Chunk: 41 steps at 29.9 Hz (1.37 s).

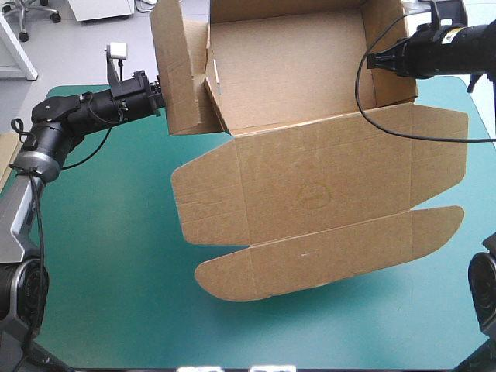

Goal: Fold the box

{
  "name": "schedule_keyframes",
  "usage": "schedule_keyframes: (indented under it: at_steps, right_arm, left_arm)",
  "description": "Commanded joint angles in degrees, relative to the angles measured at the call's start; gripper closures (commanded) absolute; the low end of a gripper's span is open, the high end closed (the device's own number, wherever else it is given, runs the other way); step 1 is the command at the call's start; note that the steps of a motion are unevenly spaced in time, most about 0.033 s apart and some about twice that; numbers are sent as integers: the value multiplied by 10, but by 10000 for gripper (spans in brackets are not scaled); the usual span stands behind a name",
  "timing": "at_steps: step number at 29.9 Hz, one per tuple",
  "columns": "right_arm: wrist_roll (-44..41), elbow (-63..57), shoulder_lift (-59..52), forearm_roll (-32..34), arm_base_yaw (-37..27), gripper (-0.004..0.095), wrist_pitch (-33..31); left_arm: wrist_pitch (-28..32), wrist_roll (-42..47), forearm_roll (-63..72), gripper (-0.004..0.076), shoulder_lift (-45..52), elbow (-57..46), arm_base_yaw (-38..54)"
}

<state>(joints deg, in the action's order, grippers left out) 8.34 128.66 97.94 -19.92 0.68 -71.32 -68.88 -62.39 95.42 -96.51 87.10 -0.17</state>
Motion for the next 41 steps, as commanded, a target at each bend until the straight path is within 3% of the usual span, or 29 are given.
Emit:
schedule_keyframes:
  at_steps: [1,28,31,37,41]
  right_arm:
    - [-7,12,-19,-23,-3,927,0]
    - [-7,6,0,-23,-3,927,0]
    - [-7,2,4,-22,-3,927,0]
    - [-7,0,10,-22,-3,927,0]
    - [-7,0,10,-21,-3,926,0]
  left_arm:
    - [-41,6,56,724,32,17,-18]
    - [-29,84,53,718,35,70,-57]
    - [-32,93,49,625,35,70,-57]
    - [-33,95,49,285,35,70,-57]
    - [-33,95,33,177,35,70,-57]
